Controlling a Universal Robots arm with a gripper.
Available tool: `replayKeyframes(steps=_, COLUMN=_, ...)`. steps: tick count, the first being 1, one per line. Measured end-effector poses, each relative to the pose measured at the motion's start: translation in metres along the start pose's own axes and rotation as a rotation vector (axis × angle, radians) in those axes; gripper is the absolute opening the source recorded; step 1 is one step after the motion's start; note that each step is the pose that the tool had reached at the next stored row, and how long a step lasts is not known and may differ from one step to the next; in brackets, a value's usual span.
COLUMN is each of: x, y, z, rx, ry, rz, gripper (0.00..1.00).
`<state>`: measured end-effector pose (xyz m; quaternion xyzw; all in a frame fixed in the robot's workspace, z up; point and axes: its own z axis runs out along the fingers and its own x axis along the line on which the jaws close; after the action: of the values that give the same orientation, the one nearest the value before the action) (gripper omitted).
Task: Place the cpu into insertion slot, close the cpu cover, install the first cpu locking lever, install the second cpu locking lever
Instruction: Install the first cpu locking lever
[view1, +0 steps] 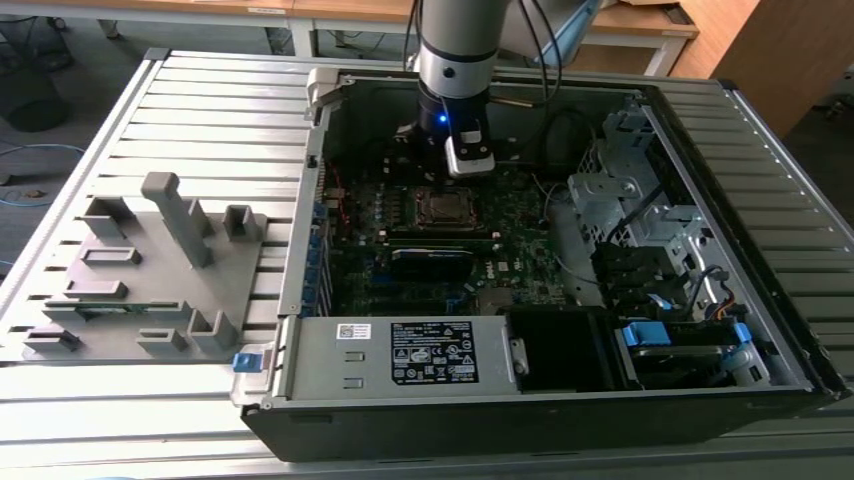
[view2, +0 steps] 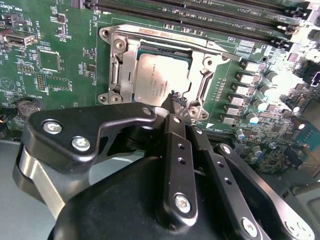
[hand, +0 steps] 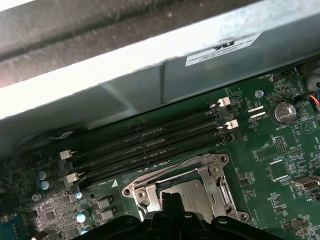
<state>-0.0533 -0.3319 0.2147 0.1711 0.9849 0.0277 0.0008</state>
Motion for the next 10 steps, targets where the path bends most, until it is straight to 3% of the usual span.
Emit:
replayKeyframes(steps=1, x=0.0000, y=0.0000, z=0.0000, rx=0.0034, ry=0.0095, rz=0.001, gripper=0.11)
replayKeyframes(steps=10, x=0.0000, y=0.0000, z=0.0000, rx=0.0040, ry=0.0111, rz=0.001, gripper=0.11)
